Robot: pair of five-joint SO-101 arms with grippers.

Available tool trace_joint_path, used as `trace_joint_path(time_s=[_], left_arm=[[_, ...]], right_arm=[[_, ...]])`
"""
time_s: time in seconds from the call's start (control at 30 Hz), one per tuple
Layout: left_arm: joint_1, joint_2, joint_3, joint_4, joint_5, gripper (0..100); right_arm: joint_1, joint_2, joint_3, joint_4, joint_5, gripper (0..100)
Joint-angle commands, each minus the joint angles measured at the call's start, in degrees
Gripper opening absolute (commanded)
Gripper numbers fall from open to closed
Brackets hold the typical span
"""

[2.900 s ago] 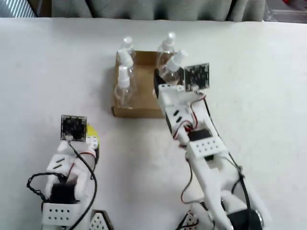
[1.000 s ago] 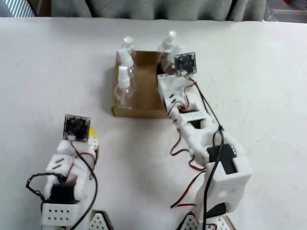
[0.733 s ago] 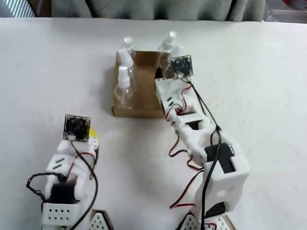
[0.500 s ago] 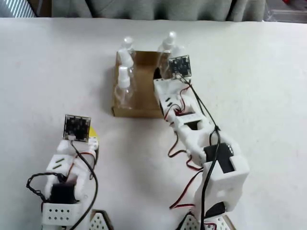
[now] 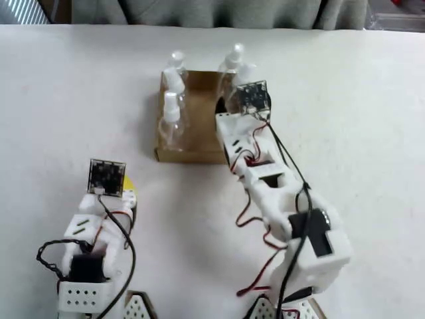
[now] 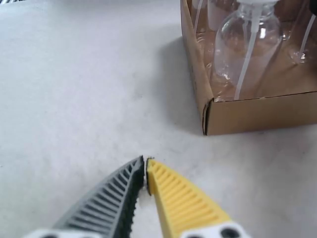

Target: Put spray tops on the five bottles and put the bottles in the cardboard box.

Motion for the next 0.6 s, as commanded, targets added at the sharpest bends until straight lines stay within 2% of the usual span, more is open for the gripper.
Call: trace_joint_path(time_s=[0.0, 0.2, 0.43, 0.57], left_arm=[[-0.4, -0.22, -0.18, 0.0, -0.35, 2], [-0.22, -0.22, -0.18, 0.0, -0.35, 2], [-0.13, -0.22, -0.18, 0.0, -0.35, 2], [-0.13, -0.22, -0.18, 0.0, -0.35, 2]], right_arm=[[0.13, -7.78, 2.29, -0.31, 0.7, 35.2], [0.4, -21.41, 10.81, 2.15, 0.7, 35.1], [1.19, -41.45, 16.97, 21.93, 0.79, 34.7], [3.74, -52.0, 20.57, 30.37, 0.44, 24.1]])
